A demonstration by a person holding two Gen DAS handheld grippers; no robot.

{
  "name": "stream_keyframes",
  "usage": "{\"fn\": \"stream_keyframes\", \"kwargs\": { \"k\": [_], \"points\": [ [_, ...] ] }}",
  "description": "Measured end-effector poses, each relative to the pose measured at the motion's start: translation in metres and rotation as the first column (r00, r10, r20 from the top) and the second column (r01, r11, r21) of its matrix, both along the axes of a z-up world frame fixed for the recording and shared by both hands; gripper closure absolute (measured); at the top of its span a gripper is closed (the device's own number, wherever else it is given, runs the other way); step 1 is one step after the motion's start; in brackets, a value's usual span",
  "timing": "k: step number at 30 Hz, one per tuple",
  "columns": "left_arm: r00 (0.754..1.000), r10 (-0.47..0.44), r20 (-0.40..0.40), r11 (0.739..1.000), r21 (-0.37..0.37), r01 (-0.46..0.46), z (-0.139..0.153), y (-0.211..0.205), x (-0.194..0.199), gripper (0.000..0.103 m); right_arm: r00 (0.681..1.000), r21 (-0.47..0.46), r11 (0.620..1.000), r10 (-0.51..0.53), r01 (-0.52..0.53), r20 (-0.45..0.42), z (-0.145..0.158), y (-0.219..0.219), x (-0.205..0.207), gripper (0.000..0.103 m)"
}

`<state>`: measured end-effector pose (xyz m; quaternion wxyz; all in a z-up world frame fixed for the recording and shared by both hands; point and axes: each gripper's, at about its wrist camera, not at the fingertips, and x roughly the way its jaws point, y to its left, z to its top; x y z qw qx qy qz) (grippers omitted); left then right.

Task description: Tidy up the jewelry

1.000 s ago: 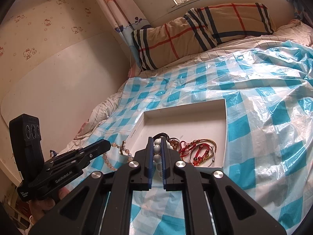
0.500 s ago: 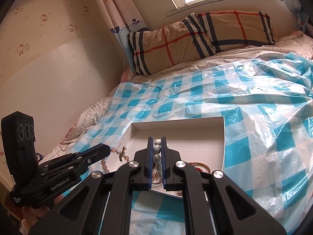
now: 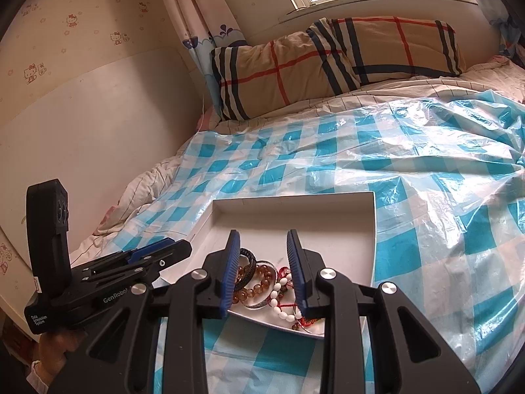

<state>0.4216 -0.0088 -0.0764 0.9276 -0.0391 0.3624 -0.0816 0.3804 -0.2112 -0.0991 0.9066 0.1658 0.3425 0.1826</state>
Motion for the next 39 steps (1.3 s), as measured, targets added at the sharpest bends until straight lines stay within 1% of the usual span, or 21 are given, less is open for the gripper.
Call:
{"fn": "stream_keyframes", "kwargs": {
  "k": [2,5,9,15,21,25,28,36,39],
  "points": [
    [1.0,0.006,0.006,1.0,0.021,-0.006,0.004,0.0,-0.012,0.055,1.0,-0.016,1.0,-0.001,0.001,-0.013,0.003,0.0,-0.007,0.073],
    [1.0,0.014,0.006,0.999,0.049,-0.014,0.009,0.001,-0.03,0.047,0.999,-0.04,0.999,-0.001,-0.001,-0.045,0.006,0.002,-0.023,0.072],
    [1.0,0.011,-0.008,0.997,0.071,-0.01,0.016,-0.001,-0.057,0.045,0.994,-0.087,0.996,-0.004,-0.006,-0.108,0.003,0.002,-0.048,0.07],
    [1.0,0.0,-0.008,0.996,0.091,0.0,0.031,-0.005,-0.106,0.037,0.989,-0.152,0.988,-0.025,0.002,-0.149,0.006,-0.001,-0.095,0.069],
    [1.0,-0.01,-0.001,0.996,0.093,0.01,0.051,-0.007,-0.159,0.034,0.989,-0.182,0.983,-0.048,0.022,-0.14,0.024,-0.004,-0.148,0.068],
    [1.0,-0.018,0.001,0.995,0.101,0.017,0.059,-0.009,-0.2,0.03,0.989,-0.188,0.982,-0.054,0.028,-0.134,0.036,-0.004,-0.186,0.067],
    [1.0,-0.02,-0.006,0.994,0.104,0.02,0.061,-0.009,-0.229,0.028,0.989,-0.188,0.981,-0.061,0.035,-0.133,0.045,-0.004,-0.214,0.064],
    [1.0,-0.015,-0.013,0.993,0.12,0.016,0.06,-0.004,-0.302,0.024,0.989,-0.197,0.978,-0.094,0.071,-0.11,0.061,-0.001,-0.286,0.063],
    [1.0,-0.024,-0.017,0.991,0.13,0.026,0.059,-0.003,-0.325,0.024,0.989,-0.196,0.978,-0.096,0.072,-0.116,0.064,0.001,-0.31,0.063]
  ]
}}
